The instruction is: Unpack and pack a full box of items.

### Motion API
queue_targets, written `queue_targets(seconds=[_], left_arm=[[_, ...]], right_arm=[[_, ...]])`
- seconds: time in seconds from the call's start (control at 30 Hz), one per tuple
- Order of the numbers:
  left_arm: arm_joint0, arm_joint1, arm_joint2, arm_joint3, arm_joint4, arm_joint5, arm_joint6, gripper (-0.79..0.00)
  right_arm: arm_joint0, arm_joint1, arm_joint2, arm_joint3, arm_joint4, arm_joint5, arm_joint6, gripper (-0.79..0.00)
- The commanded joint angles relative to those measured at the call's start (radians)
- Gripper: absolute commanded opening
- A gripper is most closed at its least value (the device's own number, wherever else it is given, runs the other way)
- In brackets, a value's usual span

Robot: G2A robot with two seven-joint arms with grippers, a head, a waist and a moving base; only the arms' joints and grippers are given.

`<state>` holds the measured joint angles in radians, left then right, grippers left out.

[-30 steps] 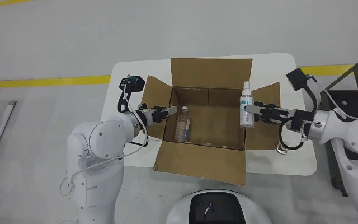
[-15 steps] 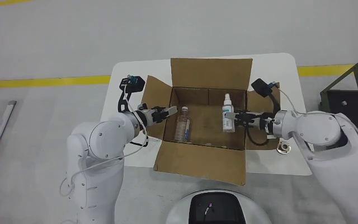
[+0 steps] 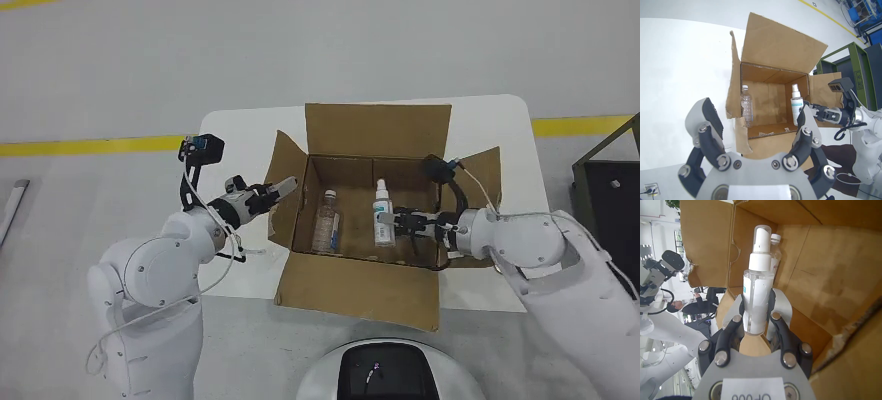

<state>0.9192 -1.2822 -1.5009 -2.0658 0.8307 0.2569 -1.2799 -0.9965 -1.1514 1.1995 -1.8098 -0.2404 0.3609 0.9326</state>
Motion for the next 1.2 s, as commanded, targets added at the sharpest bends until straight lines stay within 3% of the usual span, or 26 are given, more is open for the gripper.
queue_targets(seconds=[0.0,0.3,0.63,0.7,0.73,0.9,1.17], left_arm=[[0.004,0.002,-0.018,0.005,0.003,0.034,0.018,0.000],[0.021,0.013,-0.049,0.008,-0.009,0.074,0.033,0.000],[0.028,0.026,-0.054,0.014,-0.008,0.081,0.029,0.000],[0.027,0.028,-0.046,0.014,-0.009,0.081,0.027,0.000],[0.026,0.029,-0.042,0.014,-0.009,0.081,0.025,0.000],[0.022,0.033,-0.028,0.016,-0.010,0.084,0.021,0.000],[0.015,0.041,-0.006,0.022,-0.016,0.086,0.014,0.000]], right_arm=[[0.049,-0.011,-0.073,0.042,-0.029,0.024,-0.024,-0.785],[0.217,-0.081,-0.299,0.251,-0.042,0.192,-0.161,-0.785],[0.271,-0.135,-0.396,0.377,-0.001,0.250,-0.253,-0.785],[0.275,-0.141,-0.405,0.392,-0.001,0.252,-0.269,-0.693],[0.277,-0.144,-0.408,0.396,0.000,0.253,-0.273,-0.610],[0.280,-0.152,-0.410,0.412,0.002,0.252,-0.276,-0.483],[0.255,-0.143,-0.342,0.376,0.023,0.231,-0.267,-0.489]])
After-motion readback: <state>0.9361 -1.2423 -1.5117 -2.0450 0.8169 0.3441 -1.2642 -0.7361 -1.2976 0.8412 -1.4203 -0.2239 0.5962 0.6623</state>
